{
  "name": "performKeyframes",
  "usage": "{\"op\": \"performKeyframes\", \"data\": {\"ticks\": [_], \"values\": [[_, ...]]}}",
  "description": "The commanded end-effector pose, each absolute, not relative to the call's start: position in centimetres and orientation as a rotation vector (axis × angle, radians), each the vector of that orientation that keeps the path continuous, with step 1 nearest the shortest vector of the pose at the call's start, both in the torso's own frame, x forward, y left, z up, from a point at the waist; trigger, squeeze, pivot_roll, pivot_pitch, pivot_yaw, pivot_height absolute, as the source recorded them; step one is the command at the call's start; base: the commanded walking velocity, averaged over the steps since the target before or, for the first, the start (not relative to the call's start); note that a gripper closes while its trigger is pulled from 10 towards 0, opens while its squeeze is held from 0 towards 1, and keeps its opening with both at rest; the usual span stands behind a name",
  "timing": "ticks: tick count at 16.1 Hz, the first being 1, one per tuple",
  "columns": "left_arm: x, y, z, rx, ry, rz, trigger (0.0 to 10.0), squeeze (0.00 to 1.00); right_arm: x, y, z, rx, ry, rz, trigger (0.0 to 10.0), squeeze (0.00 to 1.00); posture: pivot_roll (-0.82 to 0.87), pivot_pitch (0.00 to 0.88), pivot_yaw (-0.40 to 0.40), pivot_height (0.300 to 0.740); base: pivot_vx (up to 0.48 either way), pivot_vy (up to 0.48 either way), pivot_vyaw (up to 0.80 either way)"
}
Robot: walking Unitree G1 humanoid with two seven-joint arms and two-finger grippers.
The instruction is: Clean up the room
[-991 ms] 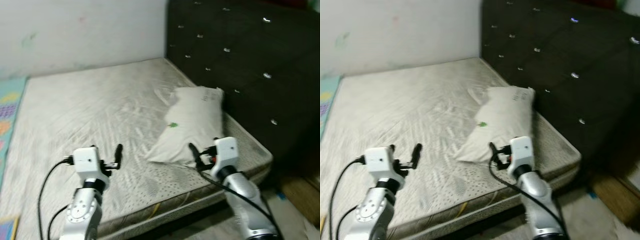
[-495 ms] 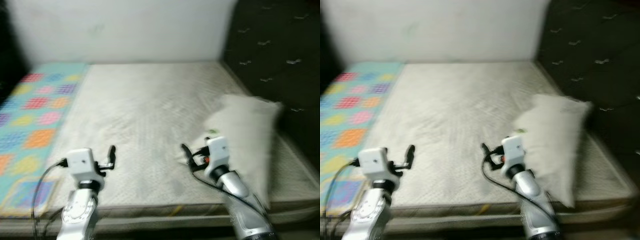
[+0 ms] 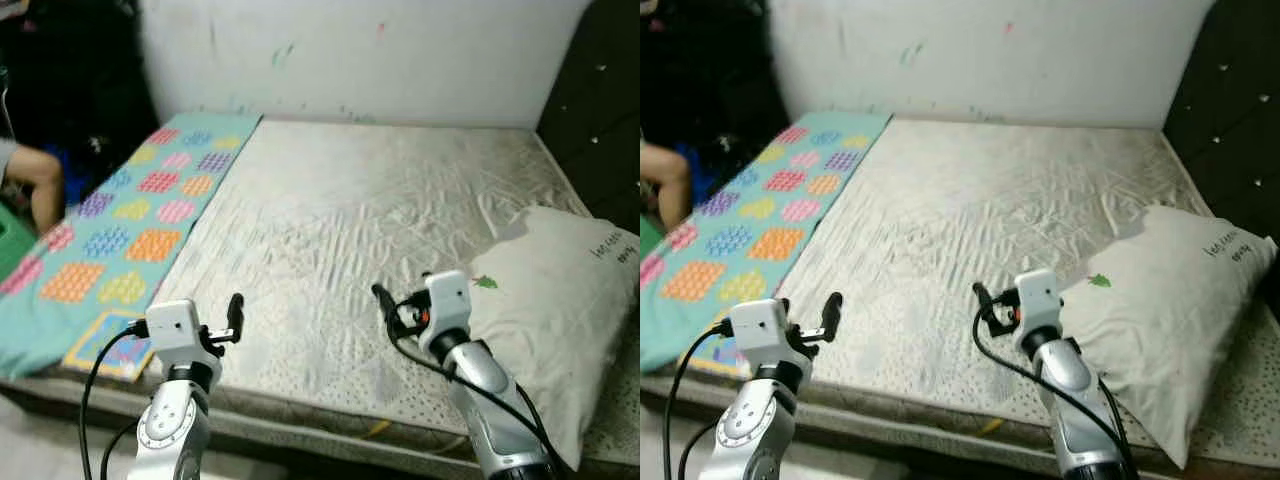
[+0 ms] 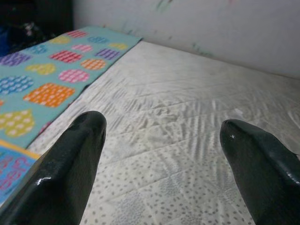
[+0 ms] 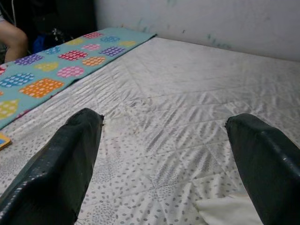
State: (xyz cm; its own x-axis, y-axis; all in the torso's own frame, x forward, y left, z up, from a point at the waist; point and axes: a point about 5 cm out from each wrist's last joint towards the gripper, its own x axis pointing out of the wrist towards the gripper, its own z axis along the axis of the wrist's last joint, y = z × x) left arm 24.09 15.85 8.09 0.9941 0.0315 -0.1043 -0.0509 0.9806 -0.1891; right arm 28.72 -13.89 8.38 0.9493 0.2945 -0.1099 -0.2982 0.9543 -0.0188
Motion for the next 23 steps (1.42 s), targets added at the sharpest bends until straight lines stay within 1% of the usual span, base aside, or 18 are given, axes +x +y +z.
{"op": "performKeyframes", "data": {"ticks": [1, 7, 8, 9, 12, 14, 16, 21, 23], "values": [[24.1, 16.3, 8.2, -0.191, 0.099, 0.056, 10.0, 0.0, 29.1, -13.4, 8.8, -0.022, 0.094, 0.314, 10.0, 0.0, -0.09, 0.0, -0.002, 0.74, 0.0, 0.0, 0.0], [24.2, 16.1, 8.3, -0.185, 0.099, 0.032, 10.0, 0.0, 29.1, -14.6, 9.3, -0.009, 0.072, 0.206, 10.0, 0.0, -0.09, 0.0, -0.001, 0.74, 0.0, 0.0, 0.0], [24.3, 16.2, 8.5, -0.162, 0.086, 0.025, 10.0, 0.0, 28.7, -16.0, 9.7, -0.018, 0.063, 0.127, 10.0, 0.0, -0.1, 0.0, 0.002, 0.74, 0.0, 0.0, 0.0], [24.3, 16.3, 8.7, -0.148, 0.079, 0.019, 10.0, 0.0, 28.3, -16.9, 9.9, -0.032, 0.063, 0.088, 10.0, 0.0, -0.1, 0.0, 0.002, 0.74, 0.0, 0.0, 0.0], [24.3, 16.4, 8.2, -0.199, 0.121, 0.044, 10.0, 0.0, 28.1, -17.7, 9.6, -0.054, 0.075, 0.061, 10.0, 0.0, -0.1, 0.0, 0.009, 0.74, 0.0, 0.0, -0.8], [24.6, 16.1, 8.6, -0.178, 0.094, -0.024, 10.0, 0.0, 28.5, -17.5, 9.8, -0.053, 0.069, 0.056, 10.0, 0.0, -0.1, 0.0, 0.014, 0.74, 0.0, 0.0, -0.8], [24.6, 16.1, 8.5, -0.178, 0.097, -0.015, 10.0, 0.0, 28.5, -17.2, 10.0, -0.048, 0.064, 0.056, 10.0, 0.0, -0.1, 0.0, 0.014, 0.74, 0.0, 0.0, -0.8], [24.5, 16.1, 8.4, -0.2, 0.106, -0.012, 10.0, 0.0, 28.8, -16.8, 10.0, -0.058, 0.064, 0.07, 10.0, 0.0, -0.1, 0.0, 0.006, 0.74, 0.0, 0.0, 0.0], [24.6, 16.1, 8.4, -0.202, 0.106, -0.009, 10.0, 0.0, 28.9, -16.8, 10.0, -0.061, 0.063, 0.071, 10.0, 0.0, -0.1, 0.0, 0.007, 0.74, 0.0, 0.246, 0.0]]}}
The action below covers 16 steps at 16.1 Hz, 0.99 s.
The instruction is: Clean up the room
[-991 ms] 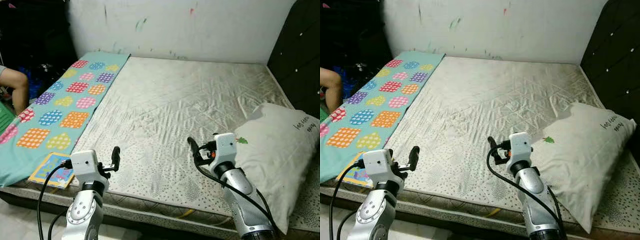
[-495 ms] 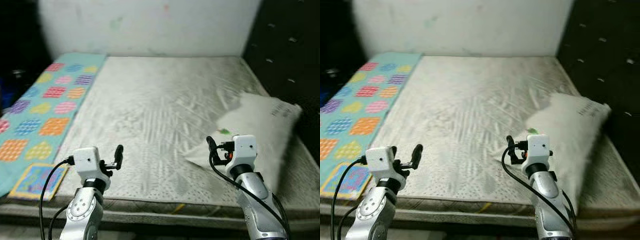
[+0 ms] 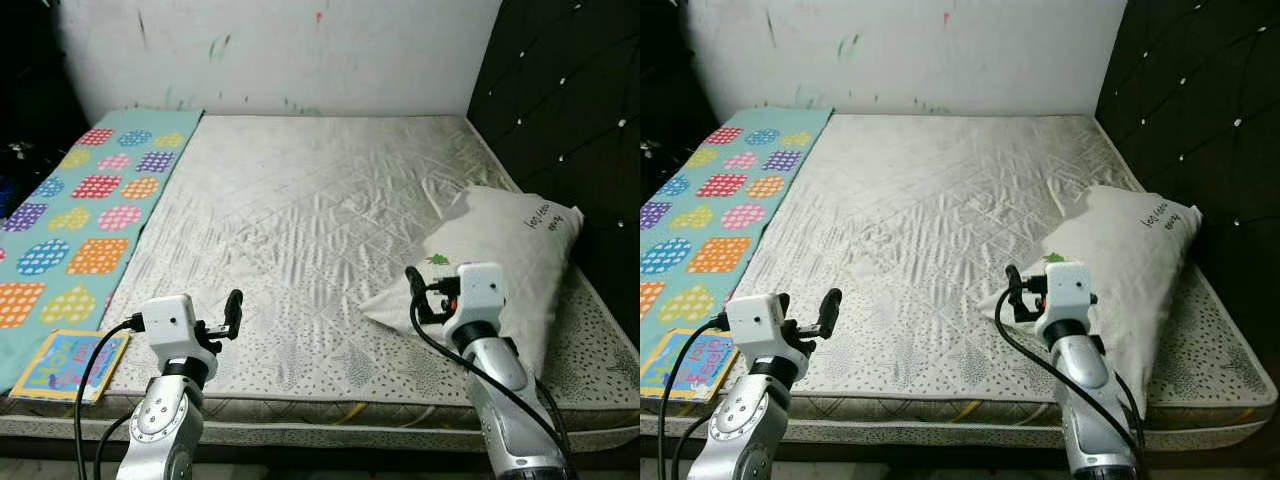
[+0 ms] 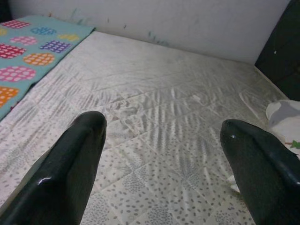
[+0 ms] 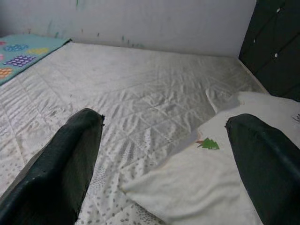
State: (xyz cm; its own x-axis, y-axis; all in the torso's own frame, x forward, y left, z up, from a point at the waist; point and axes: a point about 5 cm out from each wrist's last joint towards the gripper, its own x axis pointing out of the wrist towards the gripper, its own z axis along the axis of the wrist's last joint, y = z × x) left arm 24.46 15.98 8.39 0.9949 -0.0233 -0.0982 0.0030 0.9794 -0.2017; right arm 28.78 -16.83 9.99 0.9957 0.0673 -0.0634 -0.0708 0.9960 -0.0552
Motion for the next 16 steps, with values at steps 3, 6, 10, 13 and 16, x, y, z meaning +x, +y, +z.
{"op": "performKeyframes", "data": {"ticks": [3, 6, 10, 13, 16], "values": [[24.6, 16.13, 8.36, -0.203, 0.107, -0.007, 10.0, 0.0, 28.9, -16.69, 10.0, -0.066, 0.064, 0.073, 10.0, 0.0, -0.1, 0.0, 0.007, 0.74, 0.0, 0.247, 0.0], [24.63, 16.18, 8.34, -0.203, 0.109, -0.007, 10.0, 0.0, 28.92, -16.62, 9.94, -0.068, 0.066, 0.075, 10.0, 0.0, -0.1, 0.0, 0.008, 0.74, 0.0, 0.247, 0.0], [24.69, 16.11, 8.4, -0.193, 0.103, -0.012, 10.0, 0.0, 28.99, -16.59, 9.83, -0.073, 0.067, 0.076, 10.0, 0.0, -0.1, 0.0, 0.011, 0.74, 0.0, 0.0, 0.0], [24.75, 16.04, 8.5, -0.179, 0.1, -0.017, 10.0, 0.0, 29.03, -16.55, 9.81, -0.077, 0.067, 0.079, 10.0, 0.0, -0.1, 0.0, 0.011, 0.74, 0.0, 0.0, 0.0], [24.77, 15.99, 8.48, -0.179, 0.1, -0.015, 10.0, 0.0, 29.09, -16.63, 9.85, -0.096, 0.065, 0.079, 10.0, 0.0, -0.1, 0.0, 0.009, 0.74, 0.0, -0.309, 0.0]]}}
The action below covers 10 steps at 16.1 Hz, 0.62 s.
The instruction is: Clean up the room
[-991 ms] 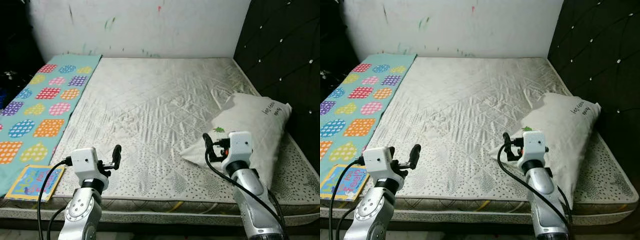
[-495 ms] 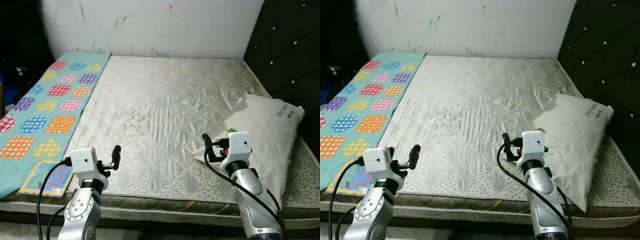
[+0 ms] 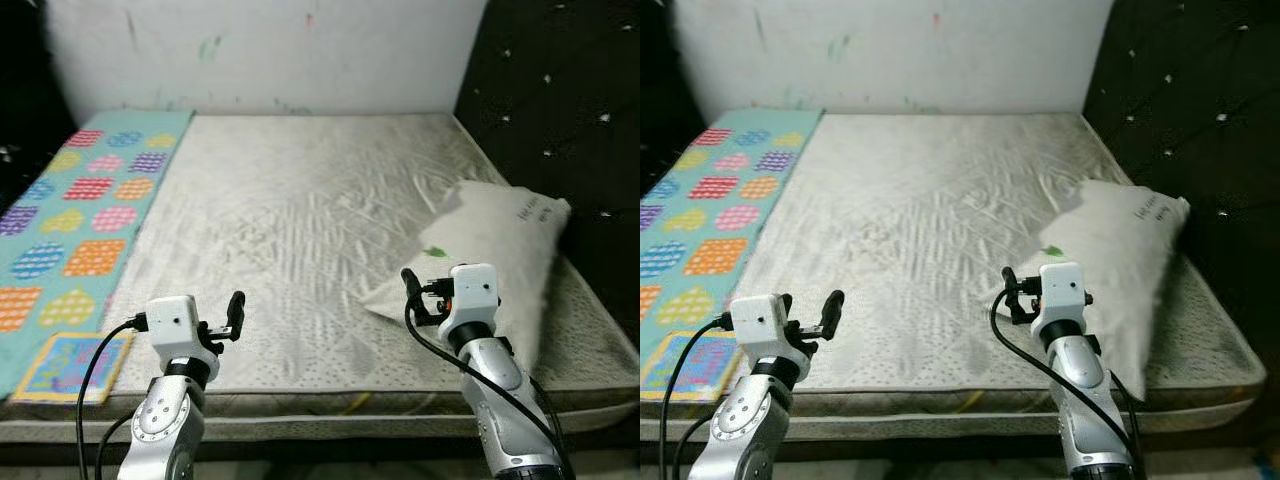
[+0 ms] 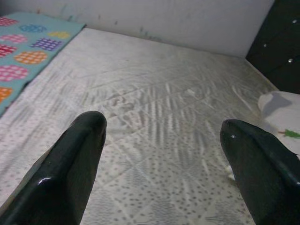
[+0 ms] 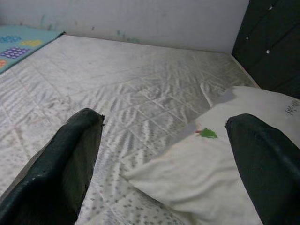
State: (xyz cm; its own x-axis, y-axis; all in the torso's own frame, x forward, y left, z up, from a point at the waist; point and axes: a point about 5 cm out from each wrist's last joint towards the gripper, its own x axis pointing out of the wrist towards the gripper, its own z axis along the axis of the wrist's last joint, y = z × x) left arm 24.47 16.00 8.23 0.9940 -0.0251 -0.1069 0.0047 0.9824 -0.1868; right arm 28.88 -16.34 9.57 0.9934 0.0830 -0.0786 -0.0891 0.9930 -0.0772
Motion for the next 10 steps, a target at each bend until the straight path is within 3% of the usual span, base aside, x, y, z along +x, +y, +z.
{"op": "performKeyframes", "data": {"ticks": [1, 10], "values": [[24.77, 15.97, 8.47, -0.179, 0.101, -0.015, 10.0, 0.0, 29.1, -16.66, 9.86, -0.097, 0.065, 0.08, 10.0, 0.0, -0.11, 0.0, 0.008, 0.74, 0.0, -0.341, 0.0], [24.77, 15.91, 8.46, -0.184, 0.1, -0.013, 10.0, 0.0, 29.19, -16.65, 9.85, -0.121, 0.06, 0.092, 10.0, 0.0, -0.11, 0.0, 0.005, 0.74, 0.0, -0.339, 0.0]]}}
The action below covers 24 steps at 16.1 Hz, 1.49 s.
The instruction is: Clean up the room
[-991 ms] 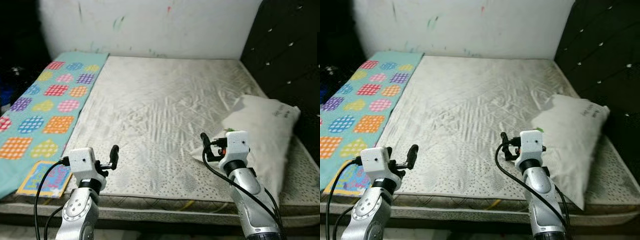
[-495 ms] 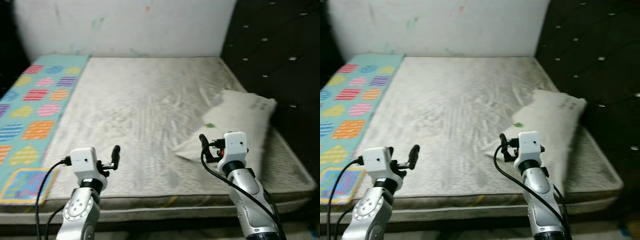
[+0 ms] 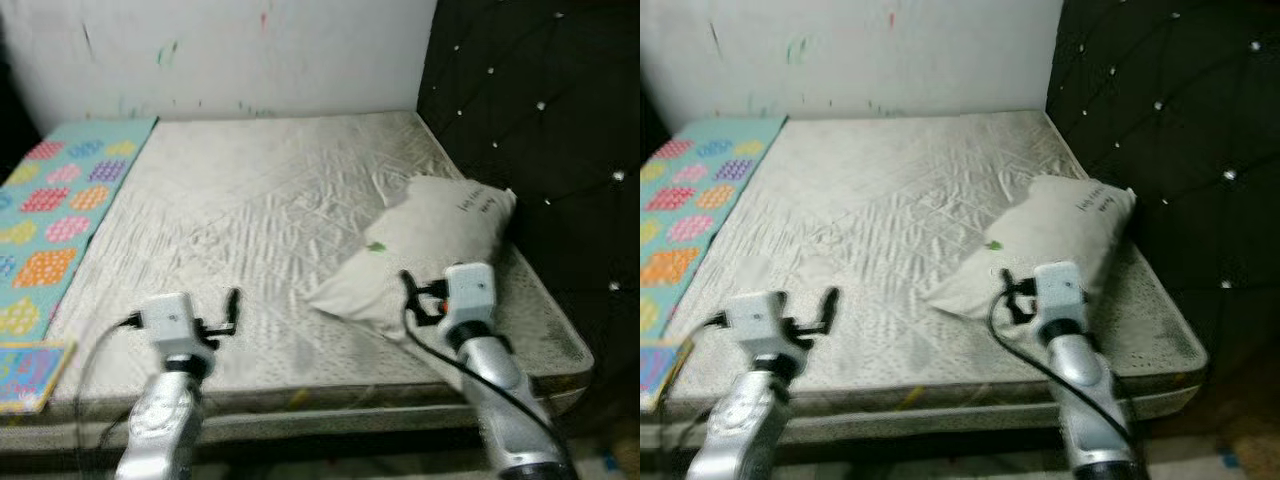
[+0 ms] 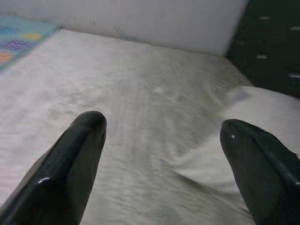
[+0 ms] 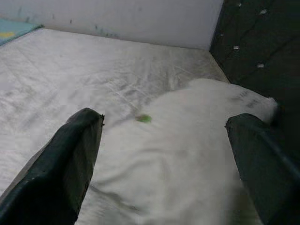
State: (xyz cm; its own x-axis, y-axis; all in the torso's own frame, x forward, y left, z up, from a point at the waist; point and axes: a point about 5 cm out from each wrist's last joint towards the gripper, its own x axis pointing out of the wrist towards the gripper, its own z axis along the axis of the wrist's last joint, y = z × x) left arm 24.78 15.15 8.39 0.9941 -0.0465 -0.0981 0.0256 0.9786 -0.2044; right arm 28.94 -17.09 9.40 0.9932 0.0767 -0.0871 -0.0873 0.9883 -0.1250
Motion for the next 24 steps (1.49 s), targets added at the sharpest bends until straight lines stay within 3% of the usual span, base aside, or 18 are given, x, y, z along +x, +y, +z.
{"op": "performKeyframes", "data": {"ticks": [1, 5, 12, 24], "values": [[24.77, 15.92, 8.44, -0.185, 0.102, -0.013, 10.0, 0.0, 29.17, -16.63, 9.8, -0.123, 0.061, 0.094, 10.0, 0.0, -0.11, 0.0, 0.005, 0.74, 0.0, -0.311, 0.0], [24.76, 15.91, 8.4, -0.185, 0.103, -0.015, 10.0, 0.0, 29.12, -16.56, 9.69, -0.132, 0.062, 0.1, 10.0, 0.0, -0.11, 0.0, 0.004, 0.74, 0.0, -0.293, 0.0], [24.52, 15.63, 8.79, -0.227, 0.065, -0.06, 10.0, 0.0, 29.12, -16.46, 9.56, -0.146, 0.059, 0.115, 10.0, 0.0, -0.11, 0.0, 0.004, 0.74, 0.0, 0.0, 0.0], [24.55, 15.5, 8.88, -0.23, 0.058, -0.077, 10.0, 0.0, 29.1, -15.92, 9.53, -0.162, 0.054, 0.15, 10.0, 0.0, -0.1, 0.0, 0.0, 0.74, 0.277, 0.0, 0.0]]}}
